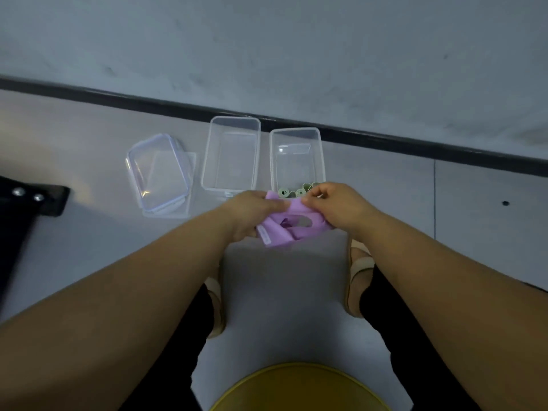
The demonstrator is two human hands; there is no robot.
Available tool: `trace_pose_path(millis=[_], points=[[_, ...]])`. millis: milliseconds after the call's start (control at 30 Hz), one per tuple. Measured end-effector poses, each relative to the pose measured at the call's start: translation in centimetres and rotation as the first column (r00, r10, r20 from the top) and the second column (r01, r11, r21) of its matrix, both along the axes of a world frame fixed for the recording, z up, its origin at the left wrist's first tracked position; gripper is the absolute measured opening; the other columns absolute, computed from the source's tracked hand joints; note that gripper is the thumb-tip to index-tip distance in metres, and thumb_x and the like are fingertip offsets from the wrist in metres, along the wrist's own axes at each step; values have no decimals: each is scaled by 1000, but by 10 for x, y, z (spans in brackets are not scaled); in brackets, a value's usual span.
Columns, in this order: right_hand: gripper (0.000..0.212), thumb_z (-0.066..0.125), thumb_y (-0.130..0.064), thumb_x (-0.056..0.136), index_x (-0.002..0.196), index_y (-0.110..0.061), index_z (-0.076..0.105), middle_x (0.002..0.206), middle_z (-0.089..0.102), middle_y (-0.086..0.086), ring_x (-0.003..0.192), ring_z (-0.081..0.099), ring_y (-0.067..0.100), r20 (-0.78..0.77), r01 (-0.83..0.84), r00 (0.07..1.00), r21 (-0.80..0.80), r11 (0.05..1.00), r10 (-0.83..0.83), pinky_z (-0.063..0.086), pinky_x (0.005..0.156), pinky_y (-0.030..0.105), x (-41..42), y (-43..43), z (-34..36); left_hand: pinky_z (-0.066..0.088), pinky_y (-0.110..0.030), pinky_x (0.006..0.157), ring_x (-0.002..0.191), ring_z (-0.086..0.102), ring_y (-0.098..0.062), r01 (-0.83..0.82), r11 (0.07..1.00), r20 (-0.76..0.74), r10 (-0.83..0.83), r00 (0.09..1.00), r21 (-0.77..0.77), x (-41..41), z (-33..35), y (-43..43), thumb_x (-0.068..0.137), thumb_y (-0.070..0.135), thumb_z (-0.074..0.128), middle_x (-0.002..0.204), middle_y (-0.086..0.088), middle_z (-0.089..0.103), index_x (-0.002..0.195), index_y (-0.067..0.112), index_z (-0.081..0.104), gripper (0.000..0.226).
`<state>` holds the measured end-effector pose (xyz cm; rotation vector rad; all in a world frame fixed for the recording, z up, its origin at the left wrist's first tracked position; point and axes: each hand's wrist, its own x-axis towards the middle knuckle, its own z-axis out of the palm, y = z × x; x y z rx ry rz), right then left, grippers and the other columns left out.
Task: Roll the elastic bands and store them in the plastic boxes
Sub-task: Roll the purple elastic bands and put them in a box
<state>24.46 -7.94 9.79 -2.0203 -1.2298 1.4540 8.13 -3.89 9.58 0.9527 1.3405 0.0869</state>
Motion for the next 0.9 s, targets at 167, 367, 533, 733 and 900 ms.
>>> trace_pose_path(millis=[167,367,533,733,900], points=[[16,55,-29,92,99,-15,58,87,59,-1,74,55,13,88,-61,995,127,990,50,48,63,24,-3,-3,65,52,-39,80,81,62,-25,-13,988,21,10,1000,152,4,65,-8,94,32,53,90,-10,66,91,16,60,17],[61,61,-55,78,127,-24,44,118,52,-7,103,57,12,-47,-28,998,194,981,38,51,85,33,-16,-21,103,49,-43,90,87,62,-29,-171,950,89,153,984,260,-6,94,-15,94,38,50,95,-14,69,89,14,64,28],[26,66,-29,85,106,-20,53,100,62,-1,88,61,15,-15,-26,999,271,962,31,54,83,43,-32,-18,87,49,-46,96,96,64,-30,-301,918,132,276,952,258,-4,87,-17,95,38,49,95,-13,69,87,14,64,29],[15,50,-20,95,83,-14,56,84,62,3,78,56,19,-423,303,878,128,944,-224,49,74,37,-17,7,100,48,-45,93,86,61,-25,-384,873,79,378,922,302,-14,91,6,93,40,52,86,-8,65,79,16,63,30],[12,49,-15,94,90,-11,59,86,60,4,74,57,20,-613,589,609,-76,805,-504,48,65,35,-15,24,96,49,-38,80,75,56,-21,-405,856,71,404,912,321,-7,94,15,92,47,50,73,-2,61,75,18,61,35]])
